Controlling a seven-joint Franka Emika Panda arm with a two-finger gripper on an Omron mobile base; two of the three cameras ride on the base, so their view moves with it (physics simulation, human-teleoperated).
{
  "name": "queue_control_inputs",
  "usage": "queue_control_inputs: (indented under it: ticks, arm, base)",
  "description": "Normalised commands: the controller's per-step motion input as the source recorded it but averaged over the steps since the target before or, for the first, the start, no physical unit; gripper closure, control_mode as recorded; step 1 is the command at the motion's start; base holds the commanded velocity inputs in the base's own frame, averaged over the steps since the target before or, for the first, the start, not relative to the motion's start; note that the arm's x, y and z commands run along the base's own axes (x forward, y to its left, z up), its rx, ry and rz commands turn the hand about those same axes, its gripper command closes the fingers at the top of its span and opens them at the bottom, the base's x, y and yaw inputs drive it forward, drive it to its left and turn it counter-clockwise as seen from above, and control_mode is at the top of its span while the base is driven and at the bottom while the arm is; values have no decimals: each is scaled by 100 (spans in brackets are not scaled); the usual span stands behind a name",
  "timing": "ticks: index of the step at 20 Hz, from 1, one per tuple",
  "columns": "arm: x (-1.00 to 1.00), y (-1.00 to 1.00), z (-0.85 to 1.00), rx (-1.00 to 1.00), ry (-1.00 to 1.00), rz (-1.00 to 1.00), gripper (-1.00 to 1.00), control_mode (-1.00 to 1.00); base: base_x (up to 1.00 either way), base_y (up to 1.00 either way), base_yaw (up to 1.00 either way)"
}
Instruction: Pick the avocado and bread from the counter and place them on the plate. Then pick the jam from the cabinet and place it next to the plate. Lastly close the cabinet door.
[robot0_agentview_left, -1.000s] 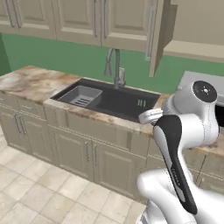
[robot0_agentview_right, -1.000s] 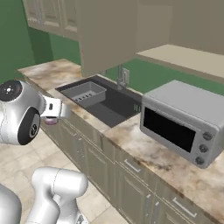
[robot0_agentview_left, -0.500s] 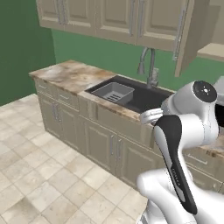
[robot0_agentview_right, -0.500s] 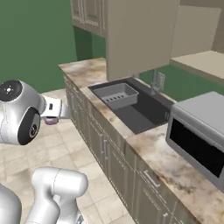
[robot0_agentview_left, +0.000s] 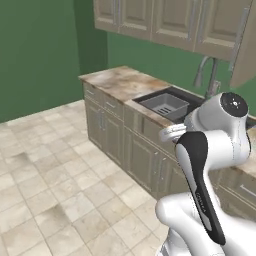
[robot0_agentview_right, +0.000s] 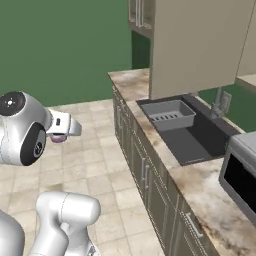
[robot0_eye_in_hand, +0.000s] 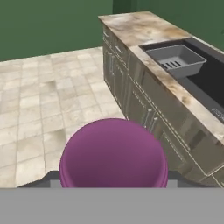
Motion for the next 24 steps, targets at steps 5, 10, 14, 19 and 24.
queue_control_inputs:
  ticks: [5, 10, 14, 19, 24]
  arm:
    - [0, 0, 0, 0, 0, 0, 100, 100]
    - [0, 0, 0, 0, 0, 0, 100, 100]
    - [0, 0, 0, 0, 0, 0, 100, 100]
    - [0, 0, 0, 0, 0, 0, 100, 100]
    - [0, 0, 0, 0, 0, 0, 100, 100]
  base:
    - [-6, 3, 39]
    - [0, 3, 39]
    - [0, 14, 39]
    - [0, 19, 38]
    - [0, 22, 35]
